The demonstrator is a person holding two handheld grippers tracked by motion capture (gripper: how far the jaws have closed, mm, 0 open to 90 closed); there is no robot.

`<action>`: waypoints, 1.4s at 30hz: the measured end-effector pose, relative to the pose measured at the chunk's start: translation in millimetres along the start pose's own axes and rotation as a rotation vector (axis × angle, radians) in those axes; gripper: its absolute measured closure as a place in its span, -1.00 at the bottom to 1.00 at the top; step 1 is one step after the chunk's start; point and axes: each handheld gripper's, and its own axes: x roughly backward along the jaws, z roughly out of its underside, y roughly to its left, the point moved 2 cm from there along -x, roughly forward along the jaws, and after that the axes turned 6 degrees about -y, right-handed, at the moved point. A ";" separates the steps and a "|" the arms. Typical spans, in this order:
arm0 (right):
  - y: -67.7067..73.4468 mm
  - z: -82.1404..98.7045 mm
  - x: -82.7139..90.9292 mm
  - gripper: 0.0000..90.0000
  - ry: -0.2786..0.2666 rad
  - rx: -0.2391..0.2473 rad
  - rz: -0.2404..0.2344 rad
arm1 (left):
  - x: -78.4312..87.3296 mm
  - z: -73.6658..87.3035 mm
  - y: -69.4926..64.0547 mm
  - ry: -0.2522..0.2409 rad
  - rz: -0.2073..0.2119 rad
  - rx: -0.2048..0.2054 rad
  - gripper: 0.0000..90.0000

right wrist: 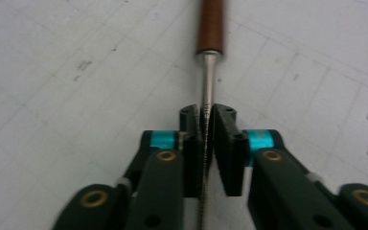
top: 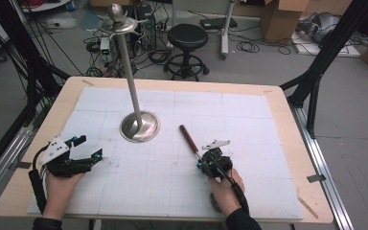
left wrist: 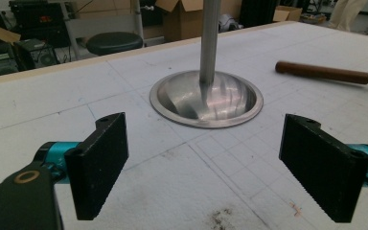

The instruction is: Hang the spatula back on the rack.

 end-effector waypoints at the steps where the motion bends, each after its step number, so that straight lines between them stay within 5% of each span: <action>1: 1.1 -0.5 -0.1 0.88 0.004 0.039 0.007 | 0.0 0.0 0.0 0.000 0.000 0.000 -0.61; 8: -4.1 -1.8 0.0 0.88 0.009 0.034 -0.037 | -0.1 0.2 0.1 0.001 0.000 0.002 -0.60; 15: -9.6 -4.6 6.7 0.88 -0.040 0.037 -0.069 | 0.1 0.1 0.1 0.000 0.001 0.003 -0.60; 42: -27.1 -35.4 56.4 0.89 -0.341 0.022 -0.181 | 0.2 0.1 0.3 -0.003 0.007 0.003 -0.60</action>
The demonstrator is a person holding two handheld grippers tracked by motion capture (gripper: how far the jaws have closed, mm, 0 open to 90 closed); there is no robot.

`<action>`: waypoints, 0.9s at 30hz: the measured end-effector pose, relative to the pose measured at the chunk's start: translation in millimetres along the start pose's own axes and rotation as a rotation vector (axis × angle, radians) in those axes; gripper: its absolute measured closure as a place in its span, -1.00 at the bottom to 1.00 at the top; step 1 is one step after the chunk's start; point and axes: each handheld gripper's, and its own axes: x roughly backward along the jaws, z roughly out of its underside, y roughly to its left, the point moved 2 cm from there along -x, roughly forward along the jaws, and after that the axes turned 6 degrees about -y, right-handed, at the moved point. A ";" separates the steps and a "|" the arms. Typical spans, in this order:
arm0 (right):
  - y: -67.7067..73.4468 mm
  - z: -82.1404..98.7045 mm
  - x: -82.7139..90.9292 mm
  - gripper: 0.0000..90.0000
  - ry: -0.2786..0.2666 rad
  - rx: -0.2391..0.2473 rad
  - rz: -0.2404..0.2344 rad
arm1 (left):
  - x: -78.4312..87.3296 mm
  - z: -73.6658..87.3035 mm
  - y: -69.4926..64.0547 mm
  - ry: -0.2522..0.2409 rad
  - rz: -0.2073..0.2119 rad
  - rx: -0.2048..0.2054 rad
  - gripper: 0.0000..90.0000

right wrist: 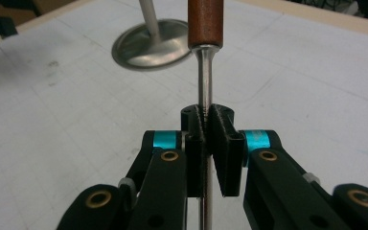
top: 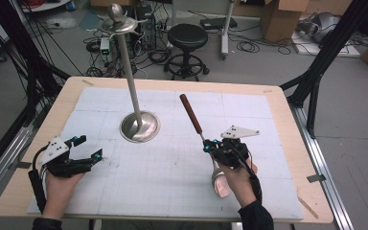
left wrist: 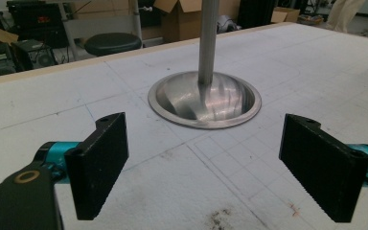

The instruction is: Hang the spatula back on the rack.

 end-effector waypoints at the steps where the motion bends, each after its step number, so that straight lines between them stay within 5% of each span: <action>1: 0.1 -1.6 0.9 0.89 -0.008 0.001 -0.003 | 0.1 -0.1 0.0 0.001 0.000 -0.002 -0.60; 27: 7.9 -35.0 15.2 0.89 -0.216 0.013 -0.076 | 0.3 -0.2 0.1 -0.002 0.001 -0.001 -0.60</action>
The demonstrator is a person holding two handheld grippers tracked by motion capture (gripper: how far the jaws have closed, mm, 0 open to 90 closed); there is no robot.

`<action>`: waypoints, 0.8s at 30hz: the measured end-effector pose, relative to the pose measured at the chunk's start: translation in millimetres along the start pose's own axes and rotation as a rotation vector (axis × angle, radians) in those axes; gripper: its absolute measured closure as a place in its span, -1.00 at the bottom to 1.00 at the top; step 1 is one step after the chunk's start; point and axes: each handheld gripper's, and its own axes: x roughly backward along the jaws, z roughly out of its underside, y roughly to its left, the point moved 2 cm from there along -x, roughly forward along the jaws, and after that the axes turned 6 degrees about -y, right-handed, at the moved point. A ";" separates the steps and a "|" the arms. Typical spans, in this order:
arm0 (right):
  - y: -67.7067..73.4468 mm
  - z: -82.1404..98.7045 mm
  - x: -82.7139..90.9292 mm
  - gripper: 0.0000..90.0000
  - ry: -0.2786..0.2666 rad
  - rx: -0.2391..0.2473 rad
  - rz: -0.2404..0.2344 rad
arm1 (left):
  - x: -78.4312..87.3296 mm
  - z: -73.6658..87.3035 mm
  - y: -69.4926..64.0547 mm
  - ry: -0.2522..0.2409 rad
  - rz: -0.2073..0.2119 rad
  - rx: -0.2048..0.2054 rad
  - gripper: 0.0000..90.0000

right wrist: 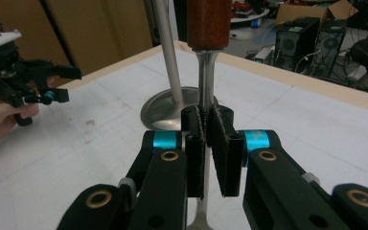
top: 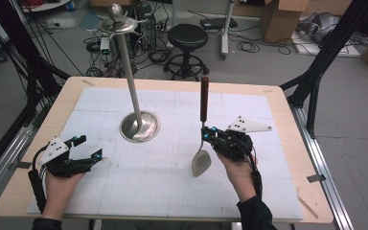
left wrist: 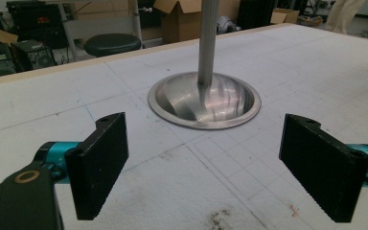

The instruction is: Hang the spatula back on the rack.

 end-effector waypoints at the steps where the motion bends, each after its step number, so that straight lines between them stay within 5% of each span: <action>1: 0.5 -1.6 -0.5 0.89 -0.005 0.004 -0.002 | 0.0 0.0 0.0 0.000 0.000 0.000 -0.60; 24: 22.7 -56.4 -40.3 0.89 -0.046 0.070 -0.055 | 0.8 -0.4 -0.4 -0.003 0.004 0.002 -0.60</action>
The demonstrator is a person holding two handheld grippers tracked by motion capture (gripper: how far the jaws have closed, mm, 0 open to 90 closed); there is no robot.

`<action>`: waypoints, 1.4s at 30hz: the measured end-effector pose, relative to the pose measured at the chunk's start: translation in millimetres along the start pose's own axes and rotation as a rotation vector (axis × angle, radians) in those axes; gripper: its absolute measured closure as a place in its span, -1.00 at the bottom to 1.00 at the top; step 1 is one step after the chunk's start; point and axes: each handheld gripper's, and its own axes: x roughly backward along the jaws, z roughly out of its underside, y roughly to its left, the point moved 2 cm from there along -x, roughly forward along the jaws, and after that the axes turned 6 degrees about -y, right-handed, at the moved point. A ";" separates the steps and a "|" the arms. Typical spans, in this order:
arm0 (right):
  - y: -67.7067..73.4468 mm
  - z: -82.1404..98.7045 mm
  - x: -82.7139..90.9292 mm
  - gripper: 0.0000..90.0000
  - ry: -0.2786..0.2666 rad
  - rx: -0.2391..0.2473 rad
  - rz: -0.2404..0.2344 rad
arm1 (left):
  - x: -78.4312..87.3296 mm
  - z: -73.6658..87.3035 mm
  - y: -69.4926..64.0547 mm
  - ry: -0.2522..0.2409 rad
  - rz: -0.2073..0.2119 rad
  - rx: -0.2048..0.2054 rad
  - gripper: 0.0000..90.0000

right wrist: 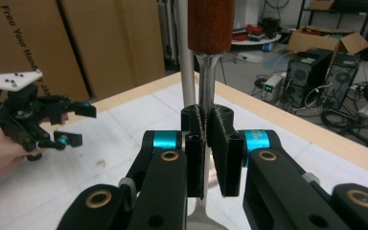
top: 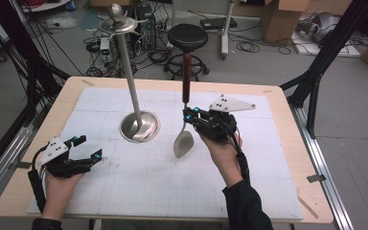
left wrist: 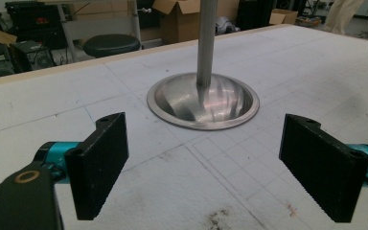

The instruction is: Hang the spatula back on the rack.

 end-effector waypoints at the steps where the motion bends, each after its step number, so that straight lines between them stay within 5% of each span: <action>1: 0.7 -2.4 -2.5 0.89 -0.003 0.001 0.000 | 0.0 0.0 -0.1 0.000 0.001 -0.001 -0.60; 21: -1.2 -43.8 -50.6 0.89 -0.005 0.028 -0.063 | 0.2 -0.7 -1.2 -0.010 0.012 0.006 -0.60; 42: -0.7 -60.3 -86.4 0.89 0.060 0.068 -0.107 | 0.8 -0.6 -1.3 -0.007 0.022 0.002 -0.60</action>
